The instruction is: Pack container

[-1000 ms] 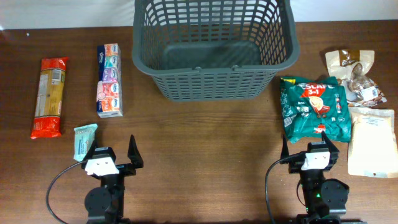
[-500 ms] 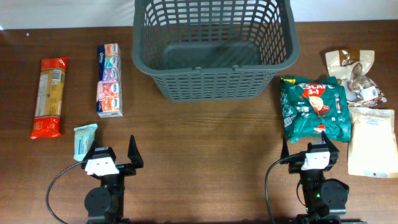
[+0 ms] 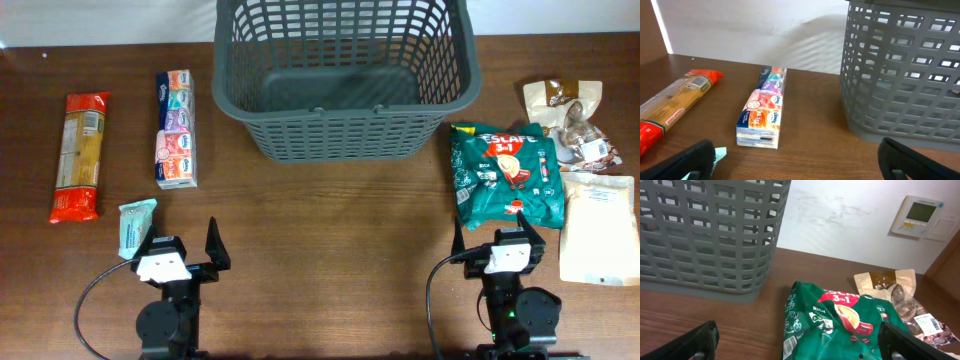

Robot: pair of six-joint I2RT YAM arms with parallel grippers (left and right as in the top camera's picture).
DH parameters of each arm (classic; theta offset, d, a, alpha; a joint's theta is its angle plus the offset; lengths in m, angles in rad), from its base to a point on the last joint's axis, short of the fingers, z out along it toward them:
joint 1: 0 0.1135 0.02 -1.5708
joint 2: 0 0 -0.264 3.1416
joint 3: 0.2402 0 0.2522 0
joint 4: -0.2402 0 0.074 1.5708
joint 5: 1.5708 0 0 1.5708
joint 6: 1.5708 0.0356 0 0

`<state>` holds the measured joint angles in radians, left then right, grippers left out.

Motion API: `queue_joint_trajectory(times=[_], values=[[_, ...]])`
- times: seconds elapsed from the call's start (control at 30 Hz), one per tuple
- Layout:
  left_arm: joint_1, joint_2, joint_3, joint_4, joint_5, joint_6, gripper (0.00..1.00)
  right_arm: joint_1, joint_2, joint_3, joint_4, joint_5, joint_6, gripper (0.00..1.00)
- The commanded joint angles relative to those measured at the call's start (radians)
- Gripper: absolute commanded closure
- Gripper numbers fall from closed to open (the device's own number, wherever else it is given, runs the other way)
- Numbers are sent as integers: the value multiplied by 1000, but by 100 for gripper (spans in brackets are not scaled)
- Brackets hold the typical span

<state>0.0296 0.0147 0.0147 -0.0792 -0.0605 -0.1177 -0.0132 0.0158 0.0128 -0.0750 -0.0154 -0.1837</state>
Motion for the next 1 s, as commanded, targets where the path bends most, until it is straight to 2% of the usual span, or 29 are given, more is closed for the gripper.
queue_joint_trajectory(times=[0.0,0.83,0.97], values=[[6,-8,-6,2,-5,-2,1,6,-13,-7,-3,13,6,1],[6,-8,-6,1,-5,-2,1,6,-13,-7,-3,13,6,1],[6,-8,-6,2,-5,-2,1,6,-13,-7,55,-35,37,1]])
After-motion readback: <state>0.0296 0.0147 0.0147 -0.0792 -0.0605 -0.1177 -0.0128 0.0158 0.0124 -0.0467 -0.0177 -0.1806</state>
